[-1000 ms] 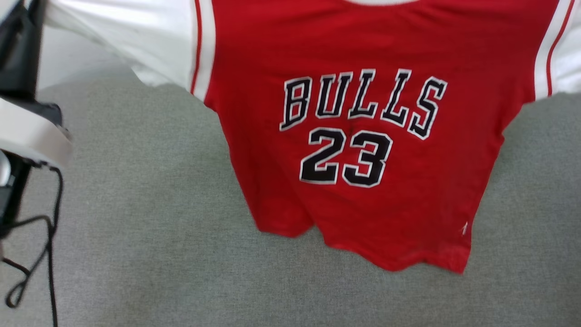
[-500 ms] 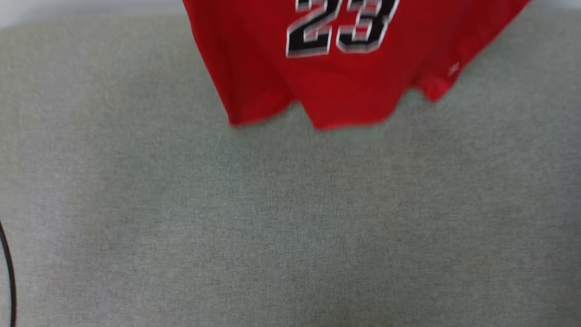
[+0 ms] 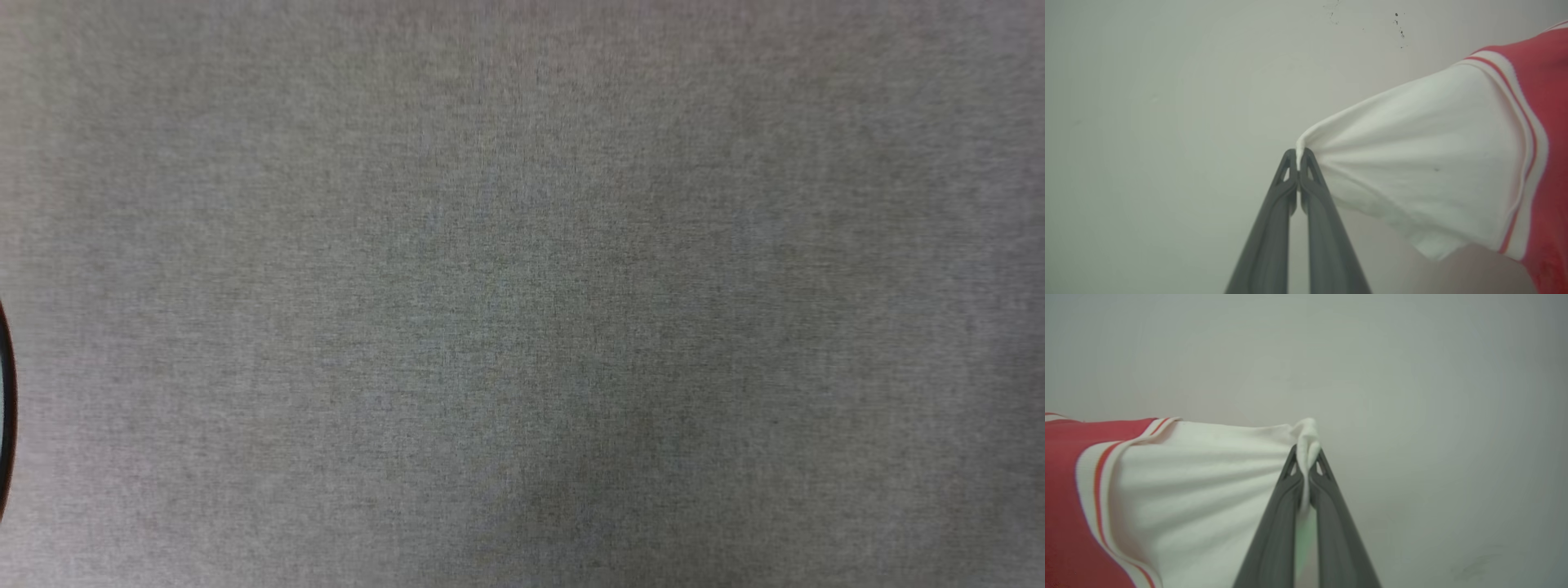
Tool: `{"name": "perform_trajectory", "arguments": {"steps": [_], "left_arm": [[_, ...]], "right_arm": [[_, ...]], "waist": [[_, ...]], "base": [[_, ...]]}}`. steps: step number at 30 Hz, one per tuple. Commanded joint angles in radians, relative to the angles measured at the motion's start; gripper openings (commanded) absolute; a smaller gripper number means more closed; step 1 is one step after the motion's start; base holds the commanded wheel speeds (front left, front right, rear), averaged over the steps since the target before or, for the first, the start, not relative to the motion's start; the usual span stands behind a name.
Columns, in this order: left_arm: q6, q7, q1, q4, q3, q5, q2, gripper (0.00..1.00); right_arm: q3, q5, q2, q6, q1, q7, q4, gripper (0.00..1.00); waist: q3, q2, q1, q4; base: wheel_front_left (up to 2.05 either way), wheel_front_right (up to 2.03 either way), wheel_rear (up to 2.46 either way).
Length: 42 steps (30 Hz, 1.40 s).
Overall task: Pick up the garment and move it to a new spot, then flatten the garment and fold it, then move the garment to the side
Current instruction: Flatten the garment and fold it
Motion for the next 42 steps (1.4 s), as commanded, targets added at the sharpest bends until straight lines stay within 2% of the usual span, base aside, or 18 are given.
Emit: {"name": "perform_trajectory", "arguments": {"steps": [1, 8, 16, 26, 30, 31, 32, 37, 42], "left_arm": [[0.003, -0.034, -0.046, 0.041, -0.001, 0.015, -0.009, 0.0], [-0.01, -0.165, -0.134, 0.199, -0.036, 0.038, -0.069, 0.0], [-0.023, -0.255, 0.038, 0.282, -0.07, 0.001, -0.131, 0.0], [-0.02, -0.307, 0.399, 0.334, -0.112, -0.052, -0.213, 0.0], [-0.026, -0.315, 0.55, 0.356, -0.13, -0.074, -0.236, 0.0], [-0.026, -0.315, 0.55, 0.356, -0.13, -0.074, -0.236, 0.0], [-0.028, -0.317, 0.621, 0.36, -0.144, -0.083, -0.248, 0.0], [-0.032, -0.319, 0.787, 0.354, -0.169, -0.107, -0.266, 0.0], [-0.016, -0.319, 0.953, 0.335, -0.169, -0.142, -0.283, 0.0]], "right_arm": [[-0.021, -0.012, 0.002, -0.002, -0.043, -0.033, 0.035, 0.0], [-0.047, -0.033, 0.042, -0.002, -0.125, -0.148, 0.177, 0.0], [-0.036, 0.032, 0.049, -0.002, 0.016, -0.233, 0.287, 0.0], [0.013, 0.184, 0.037, -0.002, 0.344, -0.269, 0.34, 0.0], [0.035, 0.263, 0.041, -0.002, 0.501, -0.272, 0.315, 0.0], [0.035, 0.263, 0.041, -0.002, 0.501, -0.272, 0.315, 0.0], [0.051, 0.301, 0.042, -0.002, 0.587, -0.267, 0.298, 0.0], [0.086, 0.39, 0.03, -0.002, 0.795, -0.251, 0.241, 0.0], [0.112, 0.474, 0.02, -0.002, 1.007, -0.229, 0.176, 0.0]], "waist": [[0.052, 0.0, -0.0004, 0.007], [0.088, 0.0, -0.0004, 0.018], [0.046, 0.0, -0.0004, 0.029], [-0.105, 0.0, -0.0004, 0.032], [-0.186, 0.0, -0.0004, 0.031], [-0.186, 0.0, -0.0004, 0.031], [-0.227, 0.0, -0.0004, 0.03], [-0.322, 0.0, -0.0004, 0.03], [-0.399, 0.0, -0.0004, 0.03]], "base": [[0.0, 0.0, 0.0], [0.0, 0.0, 0.0], [0.0, 0.0, 0.0], [0.0, 0.0, 0.0], [0.0, 0.0, 0.0], [0.0, 0.0, 0.0], [0.0, 0.0, 0.0], [0.0, 0.0, 0.0], [0.0, 0.0, 0.0]]}}
